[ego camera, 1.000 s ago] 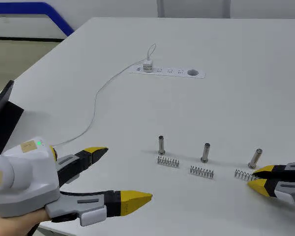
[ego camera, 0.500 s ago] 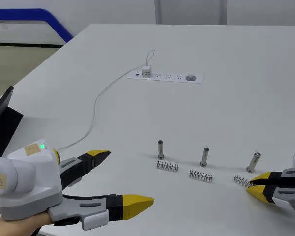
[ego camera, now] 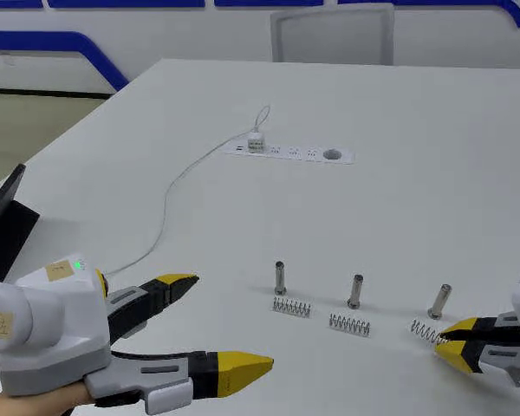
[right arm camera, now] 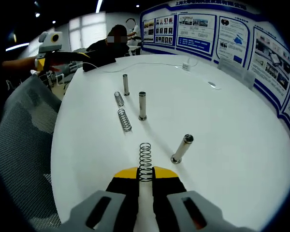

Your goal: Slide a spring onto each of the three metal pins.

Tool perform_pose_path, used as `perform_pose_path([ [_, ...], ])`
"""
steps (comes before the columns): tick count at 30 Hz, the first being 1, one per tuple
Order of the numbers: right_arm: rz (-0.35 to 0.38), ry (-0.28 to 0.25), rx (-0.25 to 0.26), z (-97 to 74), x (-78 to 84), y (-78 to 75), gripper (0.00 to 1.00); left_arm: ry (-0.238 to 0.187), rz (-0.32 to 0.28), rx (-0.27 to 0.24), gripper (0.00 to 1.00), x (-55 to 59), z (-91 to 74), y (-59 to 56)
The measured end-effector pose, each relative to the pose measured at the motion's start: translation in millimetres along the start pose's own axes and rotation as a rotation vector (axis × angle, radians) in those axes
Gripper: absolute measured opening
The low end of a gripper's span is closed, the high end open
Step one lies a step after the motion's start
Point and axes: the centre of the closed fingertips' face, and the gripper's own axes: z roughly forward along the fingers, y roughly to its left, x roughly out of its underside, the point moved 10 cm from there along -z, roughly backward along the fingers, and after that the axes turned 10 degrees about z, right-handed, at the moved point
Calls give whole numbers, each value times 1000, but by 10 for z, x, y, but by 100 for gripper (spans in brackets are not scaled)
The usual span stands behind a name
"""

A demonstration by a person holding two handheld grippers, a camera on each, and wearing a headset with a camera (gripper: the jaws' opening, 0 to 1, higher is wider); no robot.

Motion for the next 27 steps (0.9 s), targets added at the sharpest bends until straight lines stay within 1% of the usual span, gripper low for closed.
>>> perform_pose_path([
  [3,-16,-8,-20,-69,-37,61,10,-22,-3,5,94,-25,2,-21],
  [5,-28,-14,-21,-114,-55,94,10,-21,0,8,93,-28,5,-31],
  [8,-57,-18,-28,-200,-78,163,10,8,23,35,92,-19,28,-77],
  [12,-65,-21,-32,-261,-65,198,10,23,29,54,91,1,72,-111],
  [17,-53,-44,-39,-311,-82,277,9,45,46,81,90,28,167,-145],
  [18,-51,-54,-46,-322,-98,298,9,43,51,93,89,24,190,-151],
  [20,-59,-61,-50,-328,-121,323,9,19,52,117,85,-3,231,-169],
  [22,-74,-68,-50,-339,-169,365,9,11,53,134,84,-33,288,-185],
  [27,-110,-97,-75,-380,-308,473,9,37,85,178,83,-52,426,-219],
])
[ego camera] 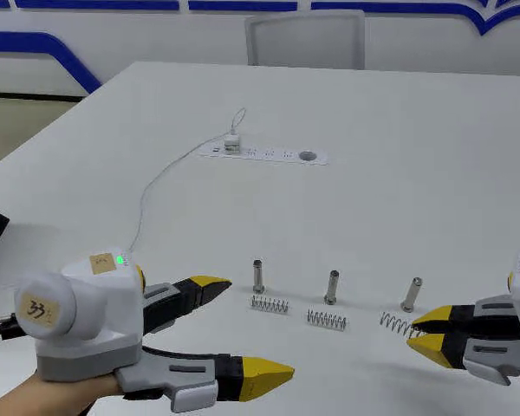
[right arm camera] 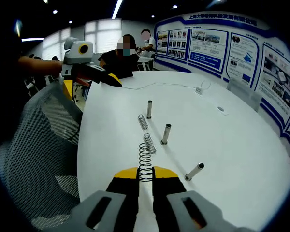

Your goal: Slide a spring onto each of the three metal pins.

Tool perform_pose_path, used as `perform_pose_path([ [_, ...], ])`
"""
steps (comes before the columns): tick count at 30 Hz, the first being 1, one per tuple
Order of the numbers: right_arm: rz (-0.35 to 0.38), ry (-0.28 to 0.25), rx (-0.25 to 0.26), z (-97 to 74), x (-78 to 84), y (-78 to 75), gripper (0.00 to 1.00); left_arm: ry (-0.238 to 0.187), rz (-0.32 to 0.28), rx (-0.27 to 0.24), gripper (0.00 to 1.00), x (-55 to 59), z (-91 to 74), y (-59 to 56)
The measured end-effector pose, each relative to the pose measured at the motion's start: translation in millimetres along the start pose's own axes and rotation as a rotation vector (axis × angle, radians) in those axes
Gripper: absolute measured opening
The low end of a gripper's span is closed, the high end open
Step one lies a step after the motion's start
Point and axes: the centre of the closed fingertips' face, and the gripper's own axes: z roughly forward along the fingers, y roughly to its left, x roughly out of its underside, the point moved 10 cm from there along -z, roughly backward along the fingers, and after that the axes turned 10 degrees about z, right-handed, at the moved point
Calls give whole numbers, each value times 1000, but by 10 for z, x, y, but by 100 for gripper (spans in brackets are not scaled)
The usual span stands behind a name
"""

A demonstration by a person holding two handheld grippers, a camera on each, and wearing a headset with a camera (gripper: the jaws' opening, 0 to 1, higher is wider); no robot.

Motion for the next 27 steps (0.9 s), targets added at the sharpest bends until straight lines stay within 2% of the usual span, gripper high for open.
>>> perform_pose_path([
  [3,-27,-5,-25,-19,-63,75,9,24,19,18,80,19,52,15],
  [8,-46,-4,-82,17,-89,180,9,104,76,46,76,63,155,24],
  [16,-74,4,-133,83,-164,338,9,79,91,99,66,-12,355,-44],
  [18,-87,4,-143,88,-192,369,10,84,100,116,65,-24,396,-67],
  [21,-137,20,-159,106,-241,412,10,130,174,172,62,-23,449,-135],
  [23,-159,31,-169,119,-258,431,10,141,202,192,59,-20,467,-175],
  [27,-194,34,-182,158,-305,490,10,129,191,201,55,-30,501,-250],
])
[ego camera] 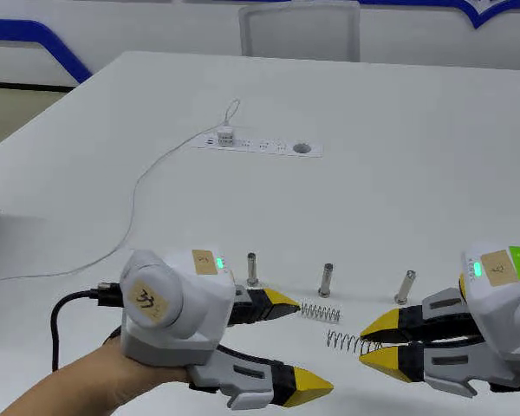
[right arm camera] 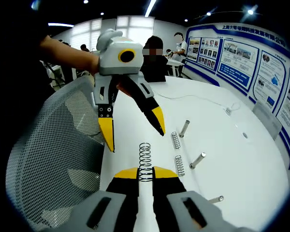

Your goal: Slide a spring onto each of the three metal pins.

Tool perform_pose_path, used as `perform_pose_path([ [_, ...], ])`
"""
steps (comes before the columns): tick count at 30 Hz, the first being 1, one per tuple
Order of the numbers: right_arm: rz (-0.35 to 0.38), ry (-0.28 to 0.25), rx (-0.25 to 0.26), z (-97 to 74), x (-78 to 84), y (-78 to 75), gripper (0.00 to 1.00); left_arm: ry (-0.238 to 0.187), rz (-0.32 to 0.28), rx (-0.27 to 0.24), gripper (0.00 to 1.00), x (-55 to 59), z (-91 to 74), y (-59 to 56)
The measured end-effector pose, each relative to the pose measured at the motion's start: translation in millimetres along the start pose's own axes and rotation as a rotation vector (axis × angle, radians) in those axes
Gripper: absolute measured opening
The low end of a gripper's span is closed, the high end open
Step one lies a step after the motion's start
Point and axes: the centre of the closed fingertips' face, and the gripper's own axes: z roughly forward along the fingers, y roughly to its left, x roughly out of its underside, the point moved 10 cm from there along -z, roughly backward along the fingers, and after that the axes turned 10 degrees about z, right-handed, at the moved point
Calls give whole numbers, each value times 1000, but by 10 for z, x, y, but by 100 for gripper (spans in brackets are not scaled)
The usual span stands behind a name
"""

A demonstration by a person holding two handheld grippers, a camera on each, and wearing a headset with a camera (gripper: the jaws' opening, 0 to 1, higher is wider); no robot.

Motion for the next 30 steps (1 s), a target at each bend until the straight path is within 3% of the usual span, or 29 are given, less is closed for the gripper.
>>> perform_pose_path([
  [3,-10,-13,-22,20,-53,42,10,-6,2,12,54,-14,41,-45],
  [6,-75,29,-25,36,-78,73,10,7,38,30,50,-32,57,-86],
  [14,-128,32,-31,61,-98,116,10,21,58,66,35,-79,56,-98],
  [19,-150,26,-37,50,-144,136,10,-4,41,59,23,-103,31,-93],
  [30,-235,50,-60,88,-256,171,10,0,57,28,13,-79,-66,-102],
])
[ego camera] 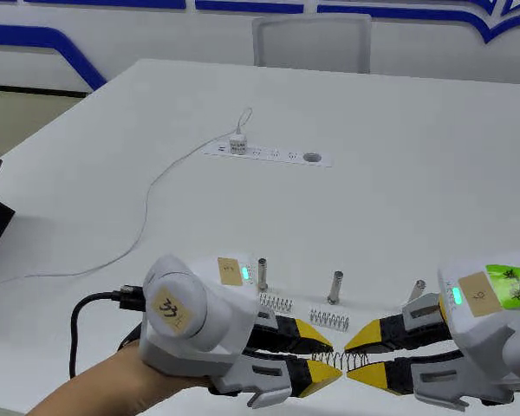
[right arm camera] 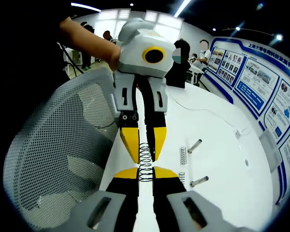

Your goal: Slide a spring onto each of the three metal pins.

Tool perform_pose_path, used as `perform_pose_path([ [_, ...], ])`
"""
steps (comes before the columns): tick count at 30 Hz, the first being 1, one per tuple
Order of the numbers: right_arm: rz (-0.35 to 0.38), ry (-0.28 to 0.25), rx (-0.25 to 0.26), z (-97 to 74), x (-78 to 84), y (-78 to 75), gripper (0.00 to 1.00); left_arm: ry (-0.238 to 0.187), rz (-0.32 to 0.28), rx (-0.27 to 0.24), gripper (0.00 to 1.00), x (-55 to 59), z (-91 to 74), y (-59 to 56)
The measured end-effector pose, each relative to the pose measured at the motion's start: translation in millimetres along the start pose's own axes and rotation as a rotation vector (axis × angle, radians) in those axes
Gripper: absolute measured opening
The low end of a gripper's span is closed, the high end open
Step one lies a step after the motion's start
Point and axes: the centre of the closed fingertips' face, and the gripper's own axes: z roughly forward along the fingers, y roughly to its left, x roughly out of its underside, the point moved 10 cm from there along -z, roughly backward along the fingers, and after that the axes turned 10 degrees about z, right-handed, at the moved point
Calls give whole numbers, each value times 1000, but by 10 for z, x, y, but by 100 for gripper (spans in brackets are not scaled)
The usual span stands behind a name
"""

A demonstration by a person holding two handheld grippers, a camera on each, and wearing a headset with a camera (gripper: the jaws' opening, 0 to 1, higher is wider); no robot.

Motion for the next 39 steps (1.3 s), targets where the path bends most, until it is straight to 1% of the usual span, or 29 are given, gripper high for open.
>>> perform_pose_path([
  [2,-15,7,-3,-5,-23,-7,10,-3,-6,-1,12,3,-7,3],
  [3,-24,8,-4,-6,-26,-15,10,-3,3,-2,12,1,-10,-3],
  [4,-39,10,1,-9,-33,-28,10,-7,70,-21,11,-19,-14,14],
  [6,-35,10,4,-14,-46,-47,10,0,80,-23,10,-37,-11,-4],
  [11,-82,-5,31,-70,-96,-74,10,-8,128,-44,9,-110,-49,36],
  [12,-99,-10,35,-90,-112,-69,10,-8,134,-40,9,-136,-62,45],
  [14,-97,-17,36,-113,-124,-74,11,-9,156,-36,9,-172,-73,53],
  [16,-81,-29,44,-126,-125,-95,11,-8,163,-34,9,-184,-76,71],
  [17,-65,-47,58,-131,-130,-112,12,-8,176,-34,9,-189,-83,86],
  [19,-51,-62,75,-144,-140,-121,13,-15,170,-29,9,-201,-112,124],
  [21,-42,-76,82,-154,-150,-127,13,-20,168,-27,9,-208,-129,134],
  [23,-13,-80,78,-157,-135,-148,14,-33,166,-17,9,-222,-139,126],
  [24,-6,-70,77,-150,-109,-160,14,-35,166,-16,9,-229,-137,123],
  [26,6,-66,80,-149,-79,-170,14,-32,167,-15,9,-235,-134,122],
  [27,24,-71,73,-152,-65,-167,14,-30,167,-15,9,-235,-133,121],
  [29,48,-104,62,-168,-66,-156,12,-31,165,-12,9,-236,-132,117],
  [31,62,-111,56,-179,-55,-150,12,-35,164,-6,9,-237,-131,119],
  [32,89,-120,45,-185,-46,-147,12,-35,165,2,9,-239,-124,120],
  [33,105,-125,39,-190,-43,-148,11,-30,169,6,9,-240,-113,123],
  [35,132,-155,26,-218,-56,-153,11,-8,190,17,9,-242,-85,143],
  [36,138,-164,21,-231,-60,-156,11,-7,190,20,9,-248,-78,154],
  [39,158,-185,34,-287,-75,-184,11,-16,188,20,9,-292,-71,200],
])
